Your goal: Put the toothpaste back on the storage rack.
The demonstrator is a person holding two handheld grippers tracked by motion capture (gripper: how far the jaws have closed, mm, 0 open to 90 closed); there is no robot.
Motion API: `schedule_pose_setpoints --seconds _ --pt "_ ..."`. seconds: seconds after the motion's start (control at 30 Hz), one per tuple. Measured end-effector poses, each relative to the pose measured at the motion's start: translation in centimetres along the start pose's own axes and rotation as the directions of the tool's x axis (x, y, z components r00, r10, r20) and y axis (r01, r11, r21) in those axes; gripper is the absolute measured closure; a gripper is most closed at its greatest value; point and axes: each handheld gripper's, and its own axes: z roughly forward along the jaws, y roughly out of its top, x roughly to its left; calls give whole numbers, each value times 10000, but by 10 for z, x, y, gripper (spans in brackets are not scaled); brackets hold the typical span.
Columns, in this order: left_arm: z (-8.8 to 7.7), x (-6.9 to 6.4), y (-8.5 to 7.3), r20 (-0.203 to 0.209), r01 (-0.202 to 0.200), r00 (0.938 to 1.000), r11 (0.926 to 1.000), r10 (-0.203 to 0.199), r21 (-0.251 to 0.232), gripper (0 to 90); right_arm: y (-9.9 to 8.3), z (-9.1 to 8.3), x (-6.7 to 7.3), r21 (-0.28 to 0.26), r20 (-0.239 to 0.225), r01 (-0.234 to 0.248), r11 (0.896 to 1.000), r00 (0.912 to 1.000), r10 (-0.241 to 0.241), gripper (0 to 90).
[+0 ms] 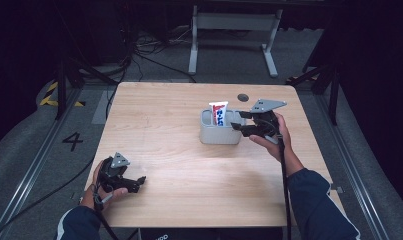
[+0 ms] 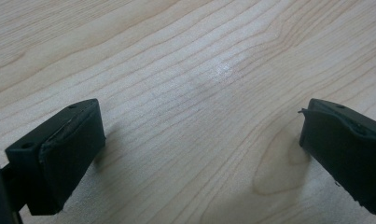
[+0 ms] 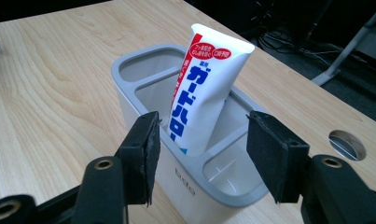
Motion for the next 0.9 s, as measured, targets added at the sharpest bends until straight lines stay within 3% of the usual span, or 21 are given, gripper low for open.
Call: schedule_pose_setpoints --seconds 0.7,0.9 --pt "0 0 0 -12 4 10000 10000 -4 -1 5 -22 -34 12 365 78 566 9977 9983 -569 405" --pt "0 0 0 -12 7 10000 10000 -7 -2 5 -36 -49 15 364 364 615 9974 9974 -628 375"
